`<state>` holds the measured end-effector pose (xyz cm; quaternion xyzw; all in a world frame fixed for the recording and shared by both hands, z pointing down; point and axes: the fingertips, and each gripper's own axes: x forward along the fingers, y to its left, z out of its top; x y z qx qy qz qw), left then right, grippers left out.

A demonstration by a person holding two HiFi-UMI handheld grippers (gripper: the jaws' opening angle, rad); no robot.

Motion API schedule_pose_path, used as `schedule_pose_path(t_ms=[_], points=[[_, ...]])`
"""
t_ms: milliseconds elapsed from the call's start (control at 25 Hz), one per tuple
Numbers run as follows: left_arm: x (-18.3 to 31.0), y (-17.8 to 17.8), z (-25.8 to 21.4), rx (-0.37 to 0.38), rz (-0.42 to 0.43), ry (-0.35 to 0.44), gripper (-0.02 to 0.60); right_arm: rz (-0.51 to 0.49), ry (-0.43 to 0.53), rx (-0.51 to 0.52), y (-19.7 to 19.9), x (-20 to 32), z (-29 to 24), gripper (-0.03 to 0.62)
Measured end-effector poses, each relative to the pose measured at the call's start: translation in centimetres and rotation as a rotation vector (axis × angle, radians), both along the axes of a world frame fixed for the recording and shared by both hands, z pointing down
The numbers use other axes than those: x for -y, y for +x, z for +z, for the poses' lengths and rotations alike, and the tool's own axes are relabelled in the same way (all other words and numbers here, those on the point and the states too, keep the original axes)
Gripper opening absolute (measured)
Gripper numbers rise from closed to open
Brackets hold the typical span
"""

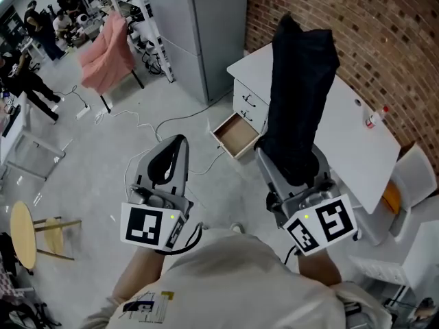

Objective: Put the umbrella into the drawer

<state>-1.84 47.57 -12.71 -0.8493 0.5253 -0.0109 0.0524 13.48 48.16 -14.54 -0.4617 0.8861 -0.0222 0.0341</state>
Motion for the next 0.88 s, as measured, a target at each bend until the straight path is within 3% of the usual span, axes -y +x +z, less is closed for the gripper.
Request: schedule_pose_path(t_ms=[560,880], points=[[0.7,4.4,1.9,0.008,-0.025,-0.041,0.008,-0.016,-0.034,0.026,4.5,1.1,2.5,0.253],[1.8,4.5,2.6,0.013,-0.041,-0.034,0.008,-0.014,-0.029,0.025,5.3,2.1,3.4,0.253]])
